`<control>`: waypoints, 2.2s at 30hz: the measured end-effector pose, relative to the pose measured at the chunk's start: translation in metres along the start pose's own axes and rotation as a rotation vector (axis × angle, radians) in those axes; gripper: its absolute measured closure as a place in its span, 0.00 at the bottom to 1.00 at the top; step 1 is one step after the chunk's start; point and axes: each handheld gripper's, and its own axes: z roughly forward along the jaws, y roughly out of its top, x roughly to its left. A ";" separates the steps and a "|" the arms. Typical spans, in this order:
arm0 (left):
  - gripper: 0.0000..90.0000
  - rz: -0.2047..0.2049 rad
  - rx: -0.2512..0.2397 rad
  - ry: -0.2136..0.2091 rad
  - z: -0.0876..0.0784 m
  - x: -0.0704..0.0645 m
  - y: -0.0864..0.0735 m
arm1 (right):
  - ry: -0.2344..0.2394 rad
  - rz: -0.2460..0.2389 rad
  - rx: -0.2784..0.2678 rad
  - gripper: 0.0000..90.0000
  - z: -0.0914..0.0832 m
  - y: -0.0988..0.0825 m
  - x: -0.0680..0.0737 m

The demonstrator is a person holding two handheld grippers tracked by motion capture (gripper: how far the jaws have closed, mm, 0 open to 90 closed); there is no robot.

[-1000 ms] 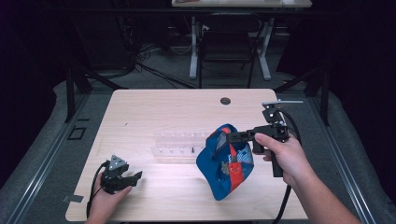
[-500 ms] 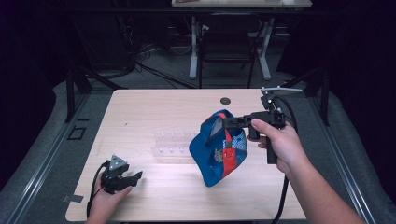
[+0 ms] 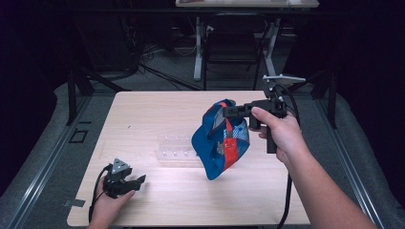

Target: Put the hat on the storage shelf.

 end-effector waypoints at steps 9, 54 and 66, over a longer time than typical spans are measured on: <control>0.40 -0.001 0.002 -0.002 0.000 0.000 0.000 | 0.004 0.000 -0.019 0.87 0.009 0.014 0.005; 0.43 0.016 -0.107 -0.091 -0.005 -0.026 0.023 | -0.049 0.030 -0.153 0.87 0.031 0.035 -0.007; 0.55 0.142 -0.177 -0.179 0.001 -0.087 0.070 | -0.051 0.028 -0.152 0.87 0.032 0.035 -0.008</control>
